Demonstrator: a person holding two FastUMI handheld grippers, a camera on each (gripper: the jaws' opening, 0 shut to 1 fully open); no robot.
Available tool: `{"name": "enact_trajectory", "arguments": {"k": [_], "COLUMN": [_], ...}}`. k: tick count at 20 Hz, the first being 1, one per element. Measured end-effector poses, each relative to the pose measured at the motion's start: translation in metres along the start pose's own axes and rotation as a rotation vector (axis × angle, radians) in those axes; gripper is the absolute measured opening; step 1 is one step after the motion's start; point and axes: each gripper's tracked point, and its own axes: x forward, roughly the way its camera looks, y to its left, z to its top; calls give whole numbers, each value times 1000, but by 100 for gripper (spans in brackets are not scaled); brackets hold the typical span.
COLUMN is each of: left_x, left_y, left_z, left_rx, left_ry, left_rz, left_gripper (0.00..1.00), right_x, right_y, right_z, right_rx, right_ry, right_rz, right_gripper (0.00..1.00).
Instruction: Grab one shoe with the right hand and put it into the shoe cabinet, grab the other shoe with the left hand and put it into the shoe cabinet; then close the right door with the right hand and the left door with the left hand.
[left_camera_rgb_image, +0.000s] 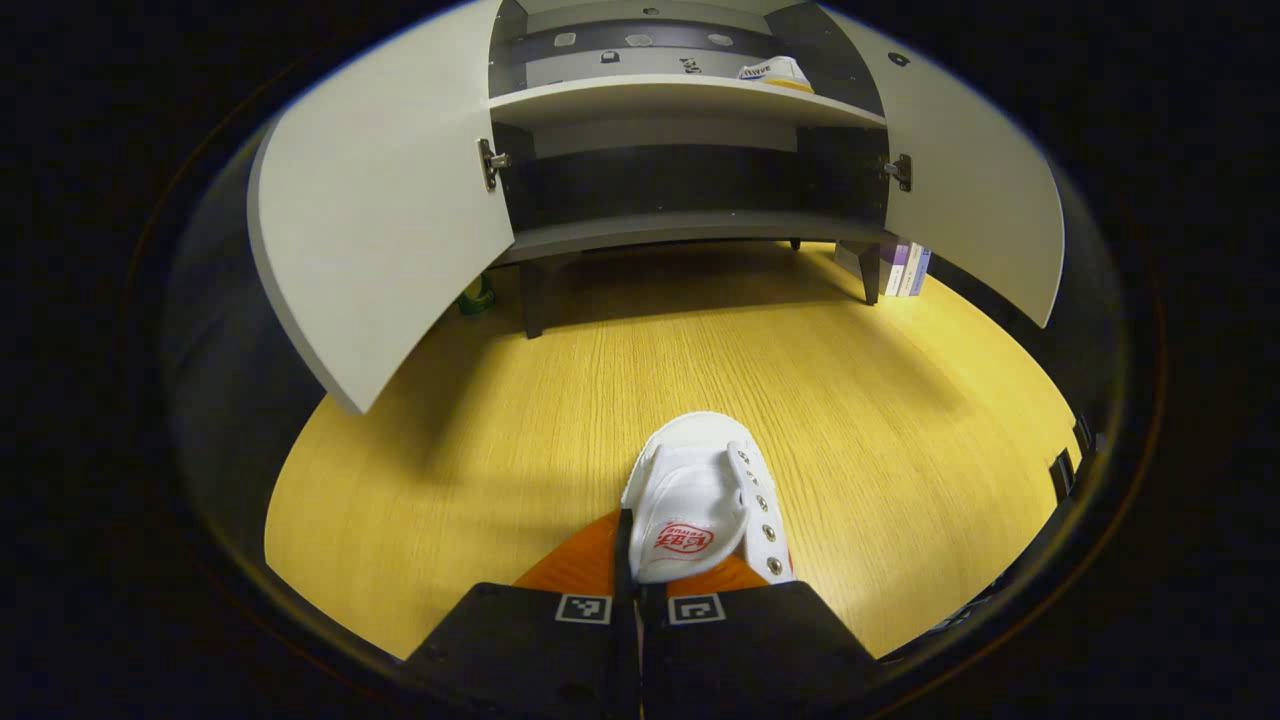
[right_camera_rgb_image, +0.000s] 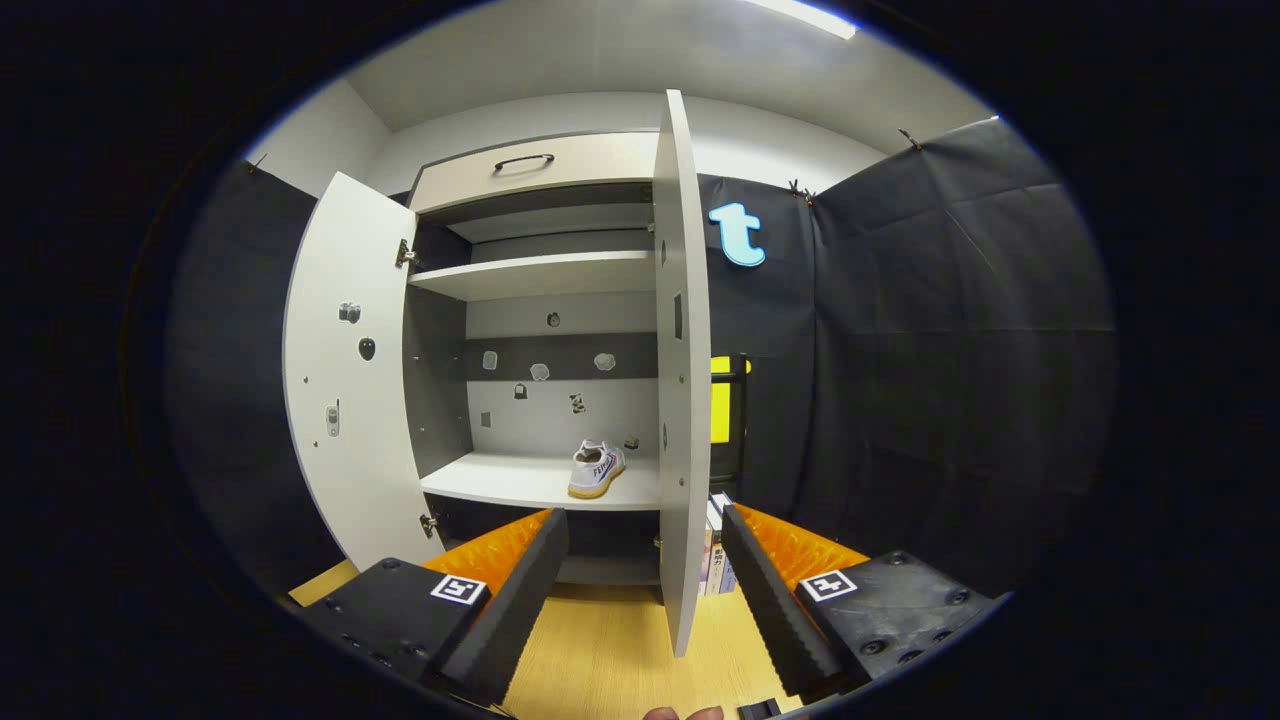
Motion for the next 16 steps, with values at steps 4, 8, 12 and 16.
{"name": "enact_trajectory", "arguments": {"k": [4,8,12,16], "left_x": [-45,-92,-127,-137], "left_y": [-5,-8,-14,-15], "left_z": [43,104,193,297], "left_rx": [-26,-89,-131,-177], "left_ry": [-56,-63,-125,-234], "left_rz": [-18,4,-4,-17], "left_gripper": [6,6,6,6], "right_x": [1,4,5,7], "right_y": [-13,-28,-43,-61], "right_z": [-9,-26,-42,-49], "right_rx": [8,34,49,82], "right_ry": [19,57,97,112], "right_rz": [-5,-19,-20,-33], "right_gripper": [98,98,98,98]}}
